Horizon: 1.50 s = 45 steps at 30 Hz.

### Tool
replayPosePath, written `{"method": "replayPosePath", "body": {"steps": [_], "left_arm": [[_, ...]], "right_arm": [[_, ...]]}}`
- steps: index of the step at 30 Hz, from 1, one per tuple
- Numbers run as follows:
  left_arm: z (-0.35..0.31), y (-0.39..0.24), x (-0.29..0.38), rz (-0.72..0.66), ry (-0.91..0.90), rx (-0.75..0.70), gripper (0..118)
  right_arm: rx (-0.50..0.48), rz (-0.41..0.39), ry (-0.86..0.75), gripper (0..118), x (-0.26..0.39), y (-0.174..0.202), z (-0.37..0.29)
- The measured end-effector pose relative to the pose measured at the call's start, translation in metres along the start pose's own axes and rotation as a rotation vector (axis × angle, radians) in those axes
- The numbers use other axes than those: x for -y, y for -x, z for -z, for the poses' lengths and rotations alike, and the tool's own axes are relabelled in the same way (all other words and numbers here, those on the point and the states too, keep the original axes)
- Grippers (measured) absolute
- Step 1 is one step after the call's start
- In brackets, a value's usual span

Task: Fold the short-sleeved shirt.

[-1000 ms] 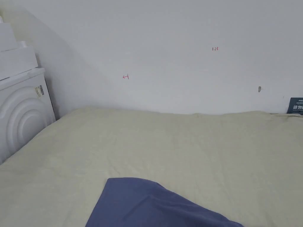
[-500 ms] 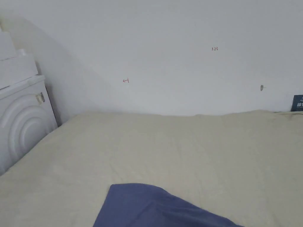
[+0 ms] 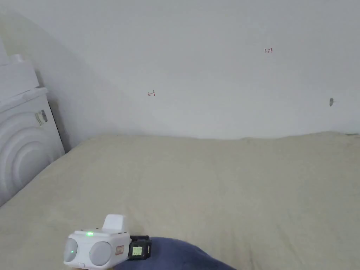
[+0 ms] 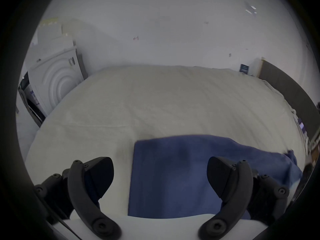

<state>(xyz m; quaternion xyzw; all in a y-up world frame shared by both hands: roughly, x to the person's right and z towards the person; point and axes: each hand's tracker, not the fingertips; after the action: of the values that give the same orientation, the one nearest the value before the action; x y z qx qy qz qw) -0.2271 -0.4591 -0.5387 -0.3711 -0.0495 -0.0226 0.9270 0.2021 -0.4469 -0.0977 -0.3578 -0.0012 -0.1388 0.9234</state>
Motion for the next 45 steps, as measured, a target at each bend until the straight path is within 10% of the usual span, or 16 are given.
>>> {"method": "replayPosePath", "body": {"steps": [10,14,21,23,26,27,31,37,40,44,45], "left_arm": [[0.063,0.008,0.023,-0.047,0.059,-0.057,90],[0.050,-0.008,0.020,0.026,0.061,0.029,23],[0.064,-0.017,0.007,0.055,0.174,-0.014,22],[0.065,-0.015,0.009,0.028,0.169,-0.017,22],[0.066,-0.021,0.015,0.045,0.152,-0.042,22],[0.065,-0.023,0.016,0.055,0.146,-0.049,22],[0.064,-0.023,0.016,0.067,0.142,-0.054,22],[0.063,-0.018,0.015,0.063,0.138,-0.035,22],[0.064,-0.017,0.015,0.061,0.137,-0.034,22],[0.055,-0.025,0.018,0.067,0.125,-0.039,22],[0.053,-0.028,0.021,0.072,0.112,-0.048,22]], "right_arm": [[0.003,0.068,0.027,1,-0.013,-0.018,0.018],[0.004,0.073,0.026,1,-0.011,-0.023,0.023],[-0.010,0.084,-0.044,3,-0.034,-0.041,0.026],[0.035,0.057,-0.078,20,-0.062,-0.050,0.035],[0.070,0.038,-0.009,91,-0.113,-0.074,0.071],[0.082,0.041,0.056,96,-0.129,-0.085,0.090],[0.099,0.087,0.051,96,-0.167,-0.110,0.152],[0.124,-0.048,0.233,87,-0.173,-0.112,0.228],[0.200,-0.105,0.248,71,-0.160,-0.108,0.238],[0.157,-0.094,0.197,4,-0.160,-0.100,0.219],[0.158,-0.101,0.194,4,-0.160,-0.098,0.217]]}}
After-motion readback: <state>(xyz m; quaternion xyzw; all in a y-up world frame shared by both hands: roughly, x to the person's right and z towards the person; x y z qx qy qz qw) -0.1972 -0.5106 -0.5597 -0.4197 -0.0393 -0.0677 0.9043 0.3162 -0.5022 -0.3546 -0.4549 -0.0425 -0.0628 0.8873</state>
